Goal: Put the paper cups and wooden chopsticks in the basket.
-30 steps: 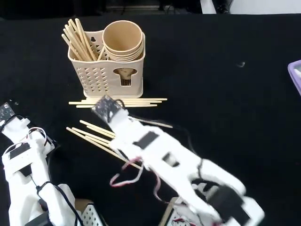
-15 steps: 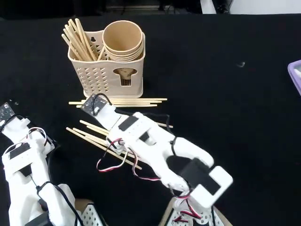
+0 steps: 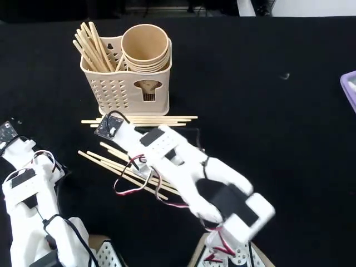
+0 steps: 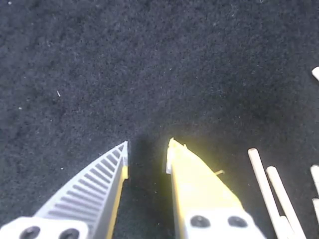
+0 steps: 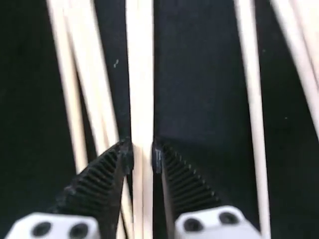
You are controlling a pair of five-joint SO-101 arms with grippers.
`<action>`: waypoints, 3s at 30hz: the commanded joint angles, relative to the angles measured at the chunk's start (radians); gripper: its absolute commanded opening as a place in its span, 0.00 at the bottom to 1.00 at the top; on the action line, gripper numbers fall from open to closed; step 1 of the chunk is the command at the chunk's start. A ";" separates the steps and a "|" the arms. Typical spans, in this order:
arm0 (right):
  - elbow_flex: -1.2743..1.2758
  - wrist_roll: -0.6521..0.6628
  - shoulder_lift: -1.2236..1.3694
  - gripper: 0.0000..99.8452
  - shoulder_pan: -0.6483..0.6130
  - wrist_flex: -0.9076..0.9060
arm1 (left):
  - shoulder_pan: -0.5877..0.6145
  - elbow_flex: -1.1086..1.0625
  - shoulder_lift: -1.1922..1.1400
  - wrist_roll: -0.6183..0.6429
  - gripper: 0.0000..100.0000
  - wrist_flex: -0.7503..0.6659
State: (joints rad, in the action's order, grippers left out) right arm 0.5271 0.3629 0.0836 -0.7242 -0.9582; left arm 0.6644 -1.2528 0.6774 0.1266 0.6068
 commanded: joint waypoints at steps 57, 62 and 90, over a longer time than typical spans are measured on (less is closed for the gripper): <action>-0.756 -0.368 -0.266 0.20 0.120 -0.006 | -0.013 0.002 0.021 0.002 0.13 -0.006; -0.549 -0.364 -0.427 0.20 -0.002 -0.358 | -0.013 0.004 0.021 0.002 0.13 -0.006; 0.196 -0.203 -0.076 0.20 -0.069 0.267 | -0.015 0.004 0.021 0.002 0.13 -0.008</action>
State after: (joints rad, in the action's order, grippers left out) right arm 0.7971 0.1481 -0.0284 -0.8071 -0.7004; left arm 0.6644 -1.2528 0.6774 0.1266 0.6068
